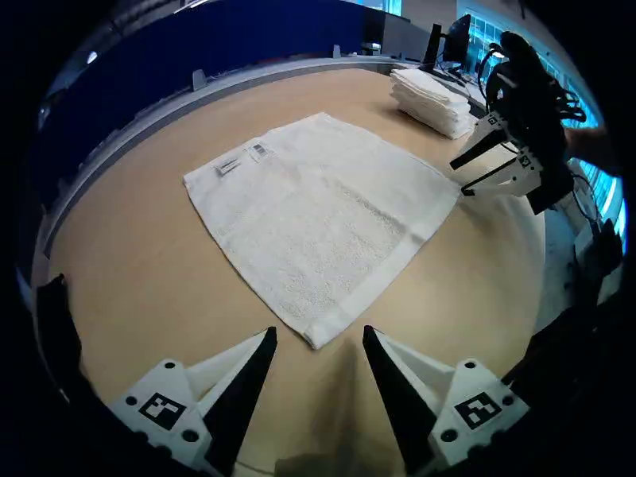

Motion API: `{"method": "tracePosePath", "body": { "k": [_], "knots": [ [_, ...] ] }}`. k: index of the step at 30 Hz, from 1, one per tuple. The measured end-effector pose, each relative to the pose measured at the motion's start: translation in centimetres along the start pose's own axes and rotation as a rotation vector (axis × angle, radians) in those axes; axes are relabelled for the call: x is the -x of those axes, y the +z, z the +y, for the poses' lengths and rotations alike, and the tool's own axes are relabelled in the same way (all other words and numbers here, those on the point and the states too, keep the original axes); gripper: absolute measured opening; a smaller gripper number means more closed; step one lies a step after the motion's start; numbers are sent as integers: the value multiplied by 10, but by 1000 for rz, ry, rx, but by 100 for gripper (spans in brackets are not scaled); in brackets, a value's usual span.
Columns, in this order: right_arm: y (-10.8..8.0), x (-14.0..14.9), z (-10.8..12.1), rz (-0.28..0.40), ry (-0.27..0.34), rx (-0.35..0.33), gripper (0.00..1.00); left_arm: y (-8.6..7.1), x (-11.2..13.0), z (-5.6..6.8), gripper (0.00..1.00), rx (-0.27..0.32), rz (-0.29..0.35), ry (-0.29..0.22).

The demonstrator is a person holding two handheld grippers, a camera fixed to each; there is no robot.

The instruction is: Fold towel

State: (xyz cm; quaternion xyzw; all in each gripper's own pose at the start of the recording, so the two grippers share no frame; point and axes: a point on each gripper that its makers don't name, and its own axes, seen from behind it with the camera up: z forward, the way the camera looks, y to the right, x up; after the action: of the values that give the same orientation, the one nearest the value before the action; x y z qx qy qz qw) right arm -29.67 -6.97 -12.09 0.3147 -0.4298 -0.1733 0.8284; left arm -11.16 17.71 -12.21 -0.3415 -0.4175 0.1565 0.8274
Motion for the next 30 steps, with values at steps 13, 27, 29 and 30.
{"method": "tracePosePath", "body": {
  "k": [13, 27, 29, 30],
  "knots": [
    [8, 5, -7, -5, 3, -27, 62, 13, 7, 2, 53, 1, -12, -8],
    [10, 5, -12, 4, 28, -51, 25, 12, 7, -10, 19, -40, -15, -19],
    [10, 5, -12, 3, 35, -52, 20, 10, 7, -10, 18, -41, -16, -25],
    [10, 5, -12, 2, 37, -53, 19, 10, 7, -11, 18, -43, -16, -29]
  ]
}}
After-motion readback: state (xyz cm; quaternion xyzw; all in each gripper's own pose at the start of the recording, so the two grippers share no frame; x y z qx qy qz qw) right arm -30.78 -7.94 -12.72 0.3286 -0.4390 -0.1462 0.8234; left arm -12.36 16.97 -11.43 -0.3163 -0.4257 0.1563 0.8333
